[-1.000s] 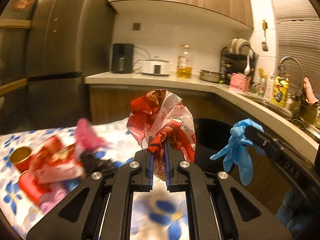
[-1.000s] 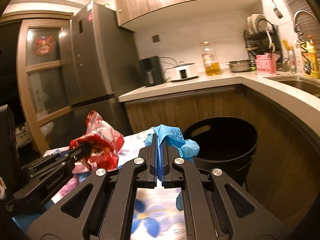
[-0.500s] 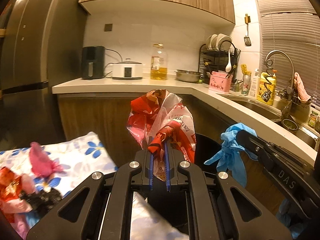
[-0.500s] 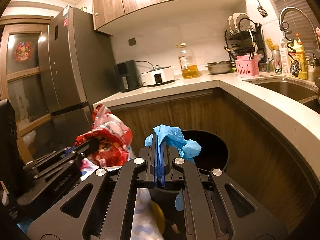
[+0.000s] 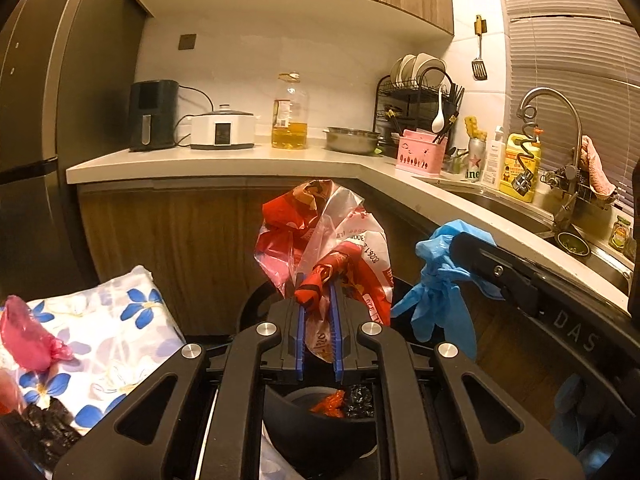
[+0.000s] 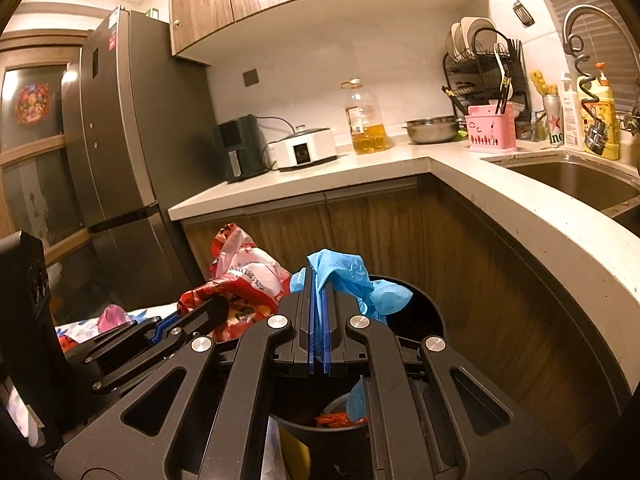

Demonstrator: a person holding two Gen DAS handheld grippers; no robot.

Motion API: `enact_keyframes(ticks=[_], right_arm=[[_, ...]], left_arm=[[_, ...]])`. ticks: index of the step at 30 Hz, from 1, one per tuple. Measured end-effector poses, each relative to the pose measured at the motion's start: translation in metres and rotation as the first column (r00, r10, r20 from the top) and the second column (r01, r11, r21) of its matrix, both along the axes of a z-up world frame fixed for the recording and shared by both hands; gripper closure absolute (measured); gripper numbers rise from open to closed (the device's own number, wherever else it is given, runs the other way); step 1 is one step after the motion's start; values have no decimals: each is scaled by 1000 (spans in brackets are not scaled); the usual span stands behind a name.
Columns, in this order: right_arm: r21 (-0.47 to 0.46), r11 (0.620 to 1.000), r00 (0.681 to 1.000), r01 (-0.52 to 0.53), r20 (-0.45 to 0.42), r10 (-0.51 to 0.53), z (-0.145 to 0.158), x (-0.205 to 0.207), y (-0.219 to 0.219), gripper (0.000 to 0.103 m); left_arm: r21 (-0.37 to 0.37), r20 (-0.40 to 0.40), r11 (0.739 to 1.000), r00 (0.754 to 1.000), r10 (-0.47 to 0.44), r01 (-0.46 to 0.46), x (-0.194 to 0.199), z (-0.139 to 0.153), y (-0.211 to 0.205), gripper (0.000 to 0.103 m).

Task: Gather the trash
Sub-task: 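Carry the bag and glove over the black bin and open both tools, then move both open tools back from the bin to the table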

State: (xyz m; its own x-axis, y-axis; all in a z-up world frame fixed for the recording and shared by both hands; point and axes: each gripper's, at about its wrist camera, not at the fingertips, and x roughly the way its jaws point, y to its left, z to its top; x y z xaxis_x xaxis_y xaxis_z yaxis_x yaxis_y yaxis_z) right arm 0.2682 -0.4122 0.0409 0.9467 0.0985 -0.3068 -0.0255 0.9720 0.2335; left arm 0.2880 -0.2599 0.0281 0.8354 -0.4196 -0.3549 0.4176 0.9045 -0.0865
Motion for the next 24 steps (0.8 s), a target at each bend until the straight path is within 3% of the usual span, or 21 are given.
enact_keyframes(ticks=[7, 9, 11, 18, 24], right_arm=[[19, 1000, 999, 4, -33, -3, -6, 15, -5, 95], [30, 1000, 999, 0, -39, 1, -7, 18, -7, 84], [35, 999, 999, -5, -43, 6, -7, 20, -8, 76], [46, 999, 999, 0, -48, 2, -8, 18, -10, 57], [47, 999, 999, 19, -52, -16, -12, 5, -7, 39]], left_arm=[[-15, -4, 1000, 1000, 1, -1, 9, -4, 3, 84], [-18, -13, 1000, 1000, 16, -16, 12, -7, 7, 80], [-28, -16, 999, 1000, 26, -27, 13, -7, 11, 64], [-48, -30, 995, 996, 83, -84, 12, -9, 28, 42], [-16, -33, 986, 985, 168, -168, -3, -12, 44, 21]])
